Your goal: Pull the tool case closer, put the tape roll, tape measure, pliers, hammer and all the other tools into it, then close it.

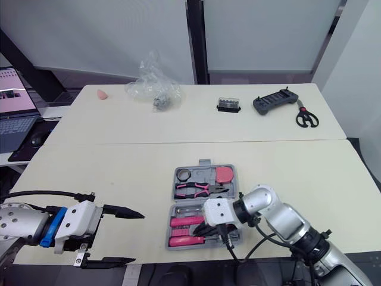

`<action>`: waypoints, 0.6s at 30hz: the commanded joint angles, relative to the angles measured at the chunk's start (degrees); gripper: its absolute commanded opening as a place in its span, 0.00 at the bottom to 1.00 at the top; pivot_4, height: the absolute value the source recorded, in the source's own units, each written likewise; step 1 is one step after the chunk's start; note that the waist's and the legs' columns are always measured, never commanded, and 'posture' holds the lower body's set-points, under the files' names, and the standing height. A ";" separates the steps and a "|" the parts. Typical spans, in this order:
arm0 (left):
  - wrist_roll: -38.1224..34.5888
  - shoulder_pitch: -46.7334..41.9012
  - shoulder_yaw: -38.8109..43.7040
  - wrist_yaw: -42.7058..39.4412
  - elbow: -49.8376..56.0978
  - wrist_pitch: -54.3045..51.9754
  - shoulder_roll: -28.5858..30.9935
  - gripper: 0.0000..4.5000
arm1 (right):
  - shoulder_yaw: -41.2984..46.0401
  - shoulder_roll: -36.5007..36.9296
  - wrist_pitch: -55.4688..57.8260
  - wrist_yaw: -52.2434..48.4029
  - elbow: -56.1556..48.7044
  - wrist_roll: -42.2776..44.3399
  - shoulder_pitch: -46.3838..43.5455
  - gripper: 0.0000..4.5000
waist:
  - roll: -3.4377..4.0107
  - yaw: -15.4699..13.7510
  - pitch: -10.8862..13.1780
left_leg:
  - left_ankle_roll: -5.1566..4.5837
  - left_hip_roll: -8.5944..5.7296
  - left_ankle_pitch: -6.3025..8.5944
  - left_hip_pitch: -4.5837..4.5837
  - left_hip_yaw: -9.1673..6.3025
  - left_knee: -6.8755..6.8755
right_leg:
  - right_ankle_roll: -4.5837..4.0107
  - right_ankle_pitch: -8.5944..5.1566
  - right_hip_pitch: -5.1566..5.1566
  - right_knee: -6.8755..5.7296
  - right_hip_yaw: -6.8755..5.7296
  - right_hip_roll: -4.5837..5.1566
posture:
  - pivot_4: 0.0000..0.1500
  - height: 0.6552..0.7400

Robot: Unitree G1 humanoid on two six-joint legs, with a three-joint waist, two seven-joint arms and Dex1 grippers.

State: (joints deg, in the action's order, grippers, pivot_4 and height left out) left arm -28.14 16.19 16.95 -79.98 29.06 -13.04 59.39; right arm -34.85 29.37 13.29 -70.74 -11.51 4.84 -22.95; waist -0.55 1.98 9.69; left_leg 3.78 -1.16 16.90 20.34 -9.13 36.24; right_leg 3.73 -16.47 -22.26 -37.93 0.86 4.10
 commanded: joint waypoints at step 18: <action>1.28 2.97 1.01 0.49 2.07 1.57 0.83 0.99 | -2.96 -2.71 -11.36 3.25 11.26 -11.49 -2.22 0.00 | -0.01 0.05 0.00 | 0.00 0.00 0.00 -0.02 0.01 0.00 | 0.00 0.00 0.00 -0.02 0.01 -0.01 | 1.00 1.00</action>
State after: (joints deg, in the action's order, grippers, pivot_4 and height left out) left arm -26.90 19.49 17.10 -80.09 30.15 -12.05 60.07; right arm -39.06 26.72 2.62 -67.82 -0.11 -6.15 -24.37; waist -0.56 2.03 9.68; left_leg 3.78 -1.16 16.90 20.32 -9.13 36.24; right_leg 3.73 -16.47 -22.26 -37.95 0.86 4.10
